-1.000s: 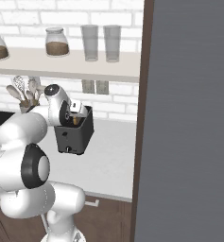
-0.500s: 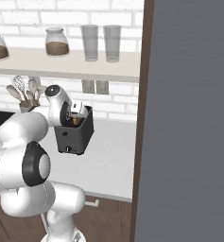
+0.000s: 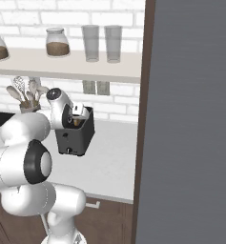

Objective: Start the toaster. Once the lever pops up, take the bread to the plate on the dining counter.

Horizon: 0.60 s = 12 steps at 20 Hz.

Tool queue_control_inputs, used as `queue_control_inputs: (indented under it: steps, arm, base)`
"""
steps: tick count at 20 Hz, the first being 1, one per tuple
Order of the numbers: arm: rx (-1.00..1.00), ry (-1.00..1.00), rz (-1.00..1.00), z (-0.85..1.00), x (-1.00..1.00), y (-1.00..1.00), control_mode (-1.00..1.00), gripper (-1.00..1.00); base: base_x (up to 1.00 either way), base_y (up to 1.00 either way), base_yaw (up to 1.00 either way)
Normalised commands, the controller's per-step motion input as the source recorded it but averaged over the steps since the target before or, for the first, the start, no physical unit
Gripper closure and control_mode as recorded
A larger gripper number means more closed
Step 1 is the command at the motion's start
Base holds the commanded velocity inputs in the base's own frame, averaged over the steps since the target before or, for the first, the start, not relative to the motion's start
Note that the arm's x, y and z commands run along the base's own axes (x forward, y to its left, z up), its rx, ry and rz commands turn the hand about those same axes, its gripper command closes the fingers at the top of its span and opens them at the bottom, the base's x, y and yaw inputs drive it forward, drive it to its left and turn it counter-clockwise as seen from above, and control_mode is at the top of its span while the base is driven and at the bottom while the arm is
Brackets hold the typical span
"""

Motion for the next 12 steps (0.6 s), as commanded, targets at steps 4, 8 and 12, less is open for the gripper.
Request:
queue_control_inputs:
  steps: [4,8,12]
  arm:
    - [0.0,-0.04,0.0,-0.07,0.07,0.0,-1.0,-1.0]
    - [0.0,-0.04,0.0,-0.04,0.05,0.0,-1.0,-1.0]
    - [0.0,-0.04,0.0,-0.04,0.05,0.0,-1.0,-1.0]
  base:
    - [0.0,0.0,0.0]
    - [0.0,0.0,0.0]
    - [0.0,0.0,0.0]
